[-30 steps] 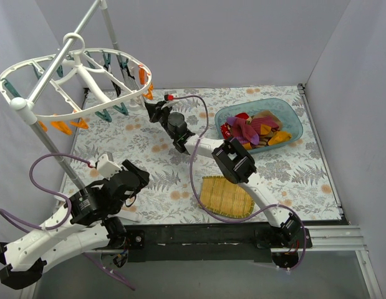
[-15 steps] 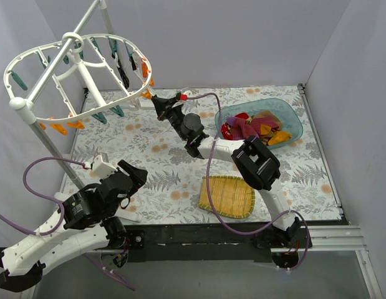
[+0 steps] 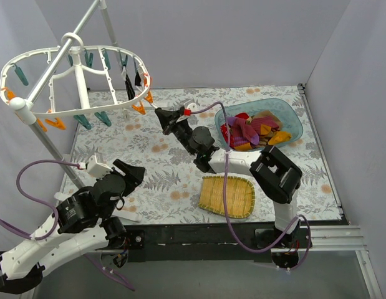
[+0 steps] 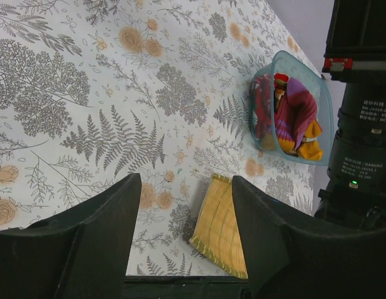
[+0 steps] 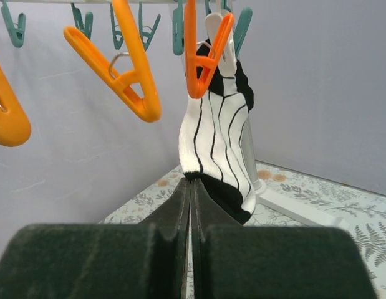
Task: Remove the socks clipped to the hanger
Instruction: Remove the sock from the hanger.
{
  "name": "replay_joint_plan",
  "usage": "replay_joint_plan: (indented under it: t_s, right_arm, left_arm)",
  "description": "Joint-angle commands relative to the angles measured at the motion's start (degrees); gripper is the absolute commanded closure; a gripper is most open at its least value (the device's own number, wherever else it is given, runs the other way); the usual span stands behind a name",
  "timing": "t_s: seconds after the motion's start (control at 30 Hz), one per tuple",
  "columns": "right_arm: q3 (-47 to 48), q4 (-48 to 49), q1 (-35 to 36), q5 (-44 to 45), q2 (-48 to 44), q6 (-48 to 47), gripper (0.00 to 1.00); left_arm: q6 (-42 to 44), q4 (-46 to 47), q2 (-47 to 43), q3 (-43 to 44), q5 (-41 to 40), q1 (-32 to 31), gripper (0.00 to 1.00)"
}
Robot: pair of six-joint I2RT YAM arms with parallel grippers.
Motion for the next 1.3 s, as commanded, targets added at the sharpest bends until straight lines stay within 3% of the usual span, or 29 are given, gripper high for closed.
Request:
replay_joint_plan:
  t_s: [0.0,0.77,1.27]
  right_arm:
    - [-3.36,4.04,1.38,1.92,-6.77,-4.04,0.99]
    - [-16.72,-2.38,9.46,6.75,-23.56,-13.8,0.99]
    - [-21.83,-6.25,16.05,7.89,-29.89,-17.05,0.99]
  left_arm:
    - [1.56,1.03,-1.39,-0.37,-2.45,-0.24,0.4]
    - [8.68,12.55,-1.92,-1.6,0.01,-0.24,0.38]
    - [10.0,17.03,-0.86,-2.04,1.41,-0.24,0.37]
